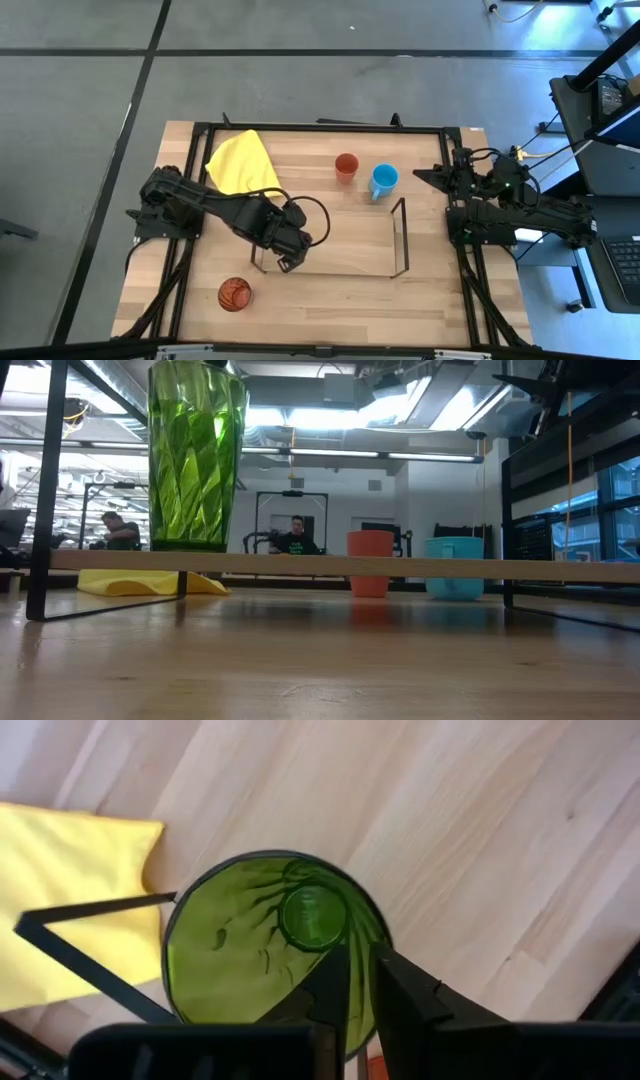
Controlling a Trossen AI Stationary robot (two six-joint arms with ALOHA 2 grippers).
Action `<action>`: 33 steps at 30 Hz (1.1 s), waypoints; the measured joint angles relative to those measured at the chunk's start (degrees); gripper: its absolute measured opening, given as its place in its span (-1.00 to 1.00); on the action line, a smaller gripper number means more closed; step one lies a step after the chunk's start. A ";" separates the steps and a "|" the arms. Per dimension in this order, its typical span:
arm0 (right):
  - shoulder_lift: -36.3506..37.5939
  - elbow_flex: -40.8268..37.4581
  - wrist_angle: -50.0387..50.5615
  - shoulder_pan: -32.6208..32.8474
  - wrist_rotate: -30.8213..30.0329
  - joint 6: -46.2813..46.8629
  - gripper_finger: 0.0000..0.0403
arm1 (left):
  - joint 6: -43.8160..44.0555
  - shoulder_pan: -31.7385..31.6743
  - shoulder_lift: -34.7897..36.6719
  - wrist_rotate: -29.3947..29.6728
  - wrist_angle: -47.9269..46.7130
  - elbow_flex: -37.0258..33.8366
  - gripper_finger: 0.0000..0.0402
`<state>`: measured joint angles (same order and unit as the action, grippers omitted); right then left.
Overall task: Stack small to large cups/mugs on shelf
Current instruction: Put the red cup on the shelf
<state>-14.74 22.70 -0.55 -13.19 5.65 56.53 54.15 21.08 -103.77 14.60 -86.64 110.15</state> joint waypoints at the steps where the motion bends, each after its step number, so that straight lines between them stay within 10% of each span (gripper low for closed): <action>1: 0.00 0.00 0.24 0.00 0.00 0.00 -0.41 | -0.43 0.17 0.00 0.49 -0.09 0.56 -0.81; 17: -0.08 0.00 -2.34 0.15 3.96 -3.52 -0.41 | -6.70 4.13 1.70 2.46 -3.40 13.90 -0.84; 25: -0.33 0.02 -26.15 3.65 17.35 -17.21 -0.41 | -12.32 12.25 7.72 24.79 6.19 13.88 -0.94; 33: -0.66 0.07 -25.82 4.13 19.08 -20.79 -0.41 | -20.79 12.15 13.22 27.85 8.43 11.49 -0.99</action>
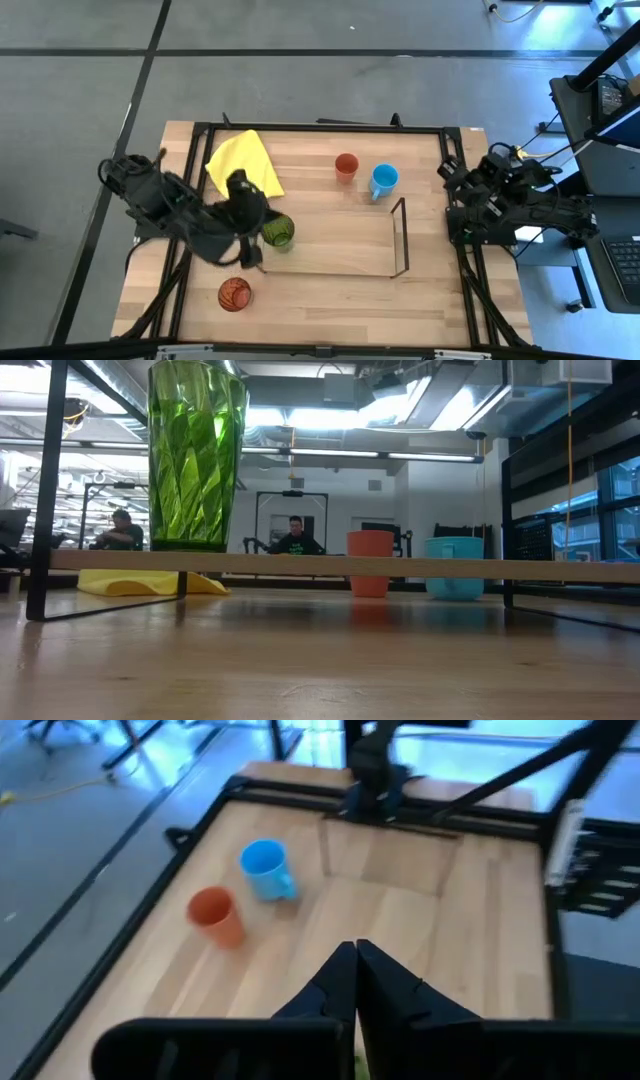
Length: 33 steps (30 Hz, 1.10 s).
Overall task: Stack small to large cups/mugs on shelf
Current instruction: Put the red cup on the shelf
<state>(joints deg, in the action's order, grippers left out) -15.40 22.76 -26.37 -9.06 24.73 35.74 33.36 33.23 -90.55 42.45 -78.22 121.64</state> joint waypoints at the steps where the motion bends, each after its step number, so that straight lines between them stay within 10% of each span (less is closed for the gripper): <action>1: 0.00 0.00 0.03 0.00 -0.39 0.47 -0.41 | 0.74 -0.49 1.36 -0.07 -0.23 -1.66 -0.99; 17: 0.02 -0.04 1.01 1.84 0.87 6.65 -0.41 | 26.33 5.79 37.94 -6.84 19.24 -55.07 -0.99; 26: 0.02 -0.04 2.24 1.81 0.65 7.48 -0.41 | 36.61 12.76 36.66 -33.15 11.59 -63.41 -0.99; 33: 0.02 -0.07 6.07 1.81 -2.62 7.45 -0.41 | 36.98 13.36 30.23 -35.43 15.40 -63.84 -0.90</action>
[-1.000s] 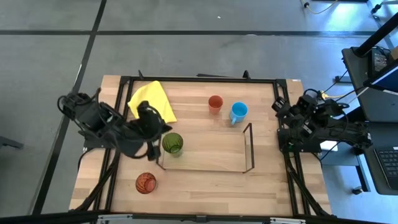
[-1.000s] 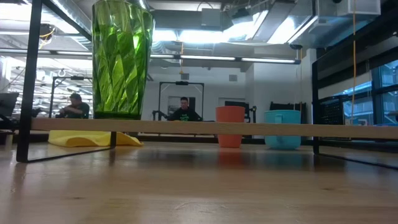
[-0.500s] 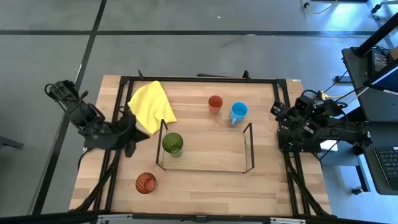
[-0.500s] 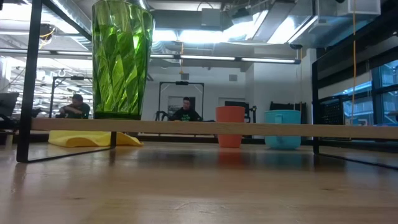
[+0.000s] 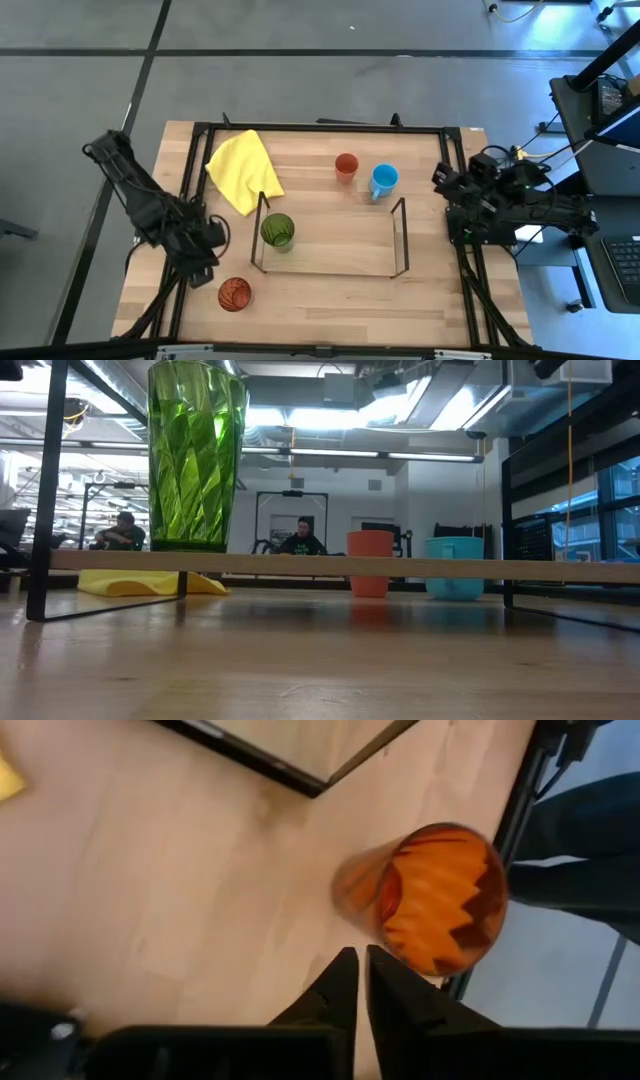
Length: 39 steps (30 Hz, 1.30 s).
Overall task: Stack small to large cups/mugs on shelf
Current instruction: Put the red cup on the shelf
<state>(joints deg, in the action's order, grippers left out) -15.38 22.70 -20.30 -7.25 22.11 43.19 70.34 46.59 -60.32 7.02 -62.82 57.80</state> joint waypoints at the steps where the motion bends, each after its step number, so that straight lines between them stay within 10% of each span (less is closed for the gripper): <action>1: 0.00 0.00 0.25 0.00 -0.74 -0.02 -0.41 | 0.03 0.00 -1.03 0.05 1.16 0.00 -0.86; 39: 0.00 0.00 2.61 -0.02 1.00 -0.79 -0.41 | 5.99 4.24 -18.00 4.87 10.32 0.42 -0.63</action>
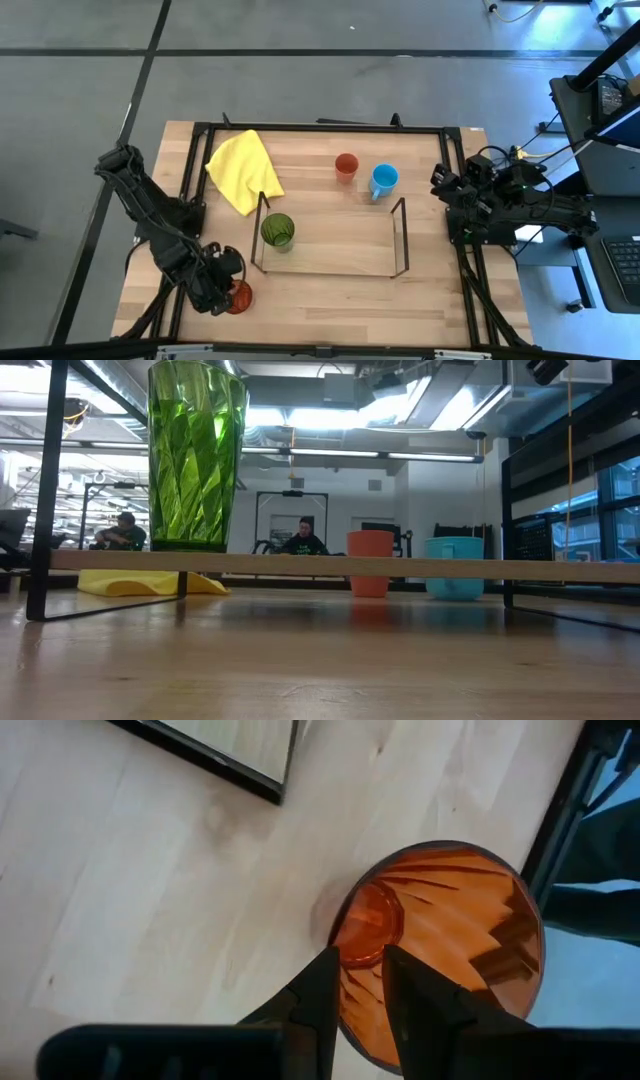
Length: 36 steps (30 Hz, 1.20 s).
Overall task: Stack small to large cups/mugs on shelf
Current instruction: Put the red cup on the shelf
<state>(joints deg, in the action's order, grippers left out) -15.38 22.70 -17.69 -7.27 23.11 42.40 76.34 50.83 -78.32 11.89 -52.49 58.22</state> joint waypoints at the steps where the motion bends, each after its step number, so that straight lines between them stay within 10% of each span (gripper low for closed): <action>1: 0.00 0.00 0.00 0.00 0.00 0.01 -0.41 | 0.01 0.00 -0.24 0.31 -0.13 -0.01 -0.63; 36: 0.02 0.00 0.86 0.00 0.05 -0.76 -0.41 | 8.88 1.75 1.04 -3.58 -1.34 -2.89 -0.63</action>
<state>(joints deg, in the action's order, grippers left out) -15.35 22.70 -16.83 -7.27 23.16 41.64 85.22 52.58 -77.28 8.31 -53.84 55.33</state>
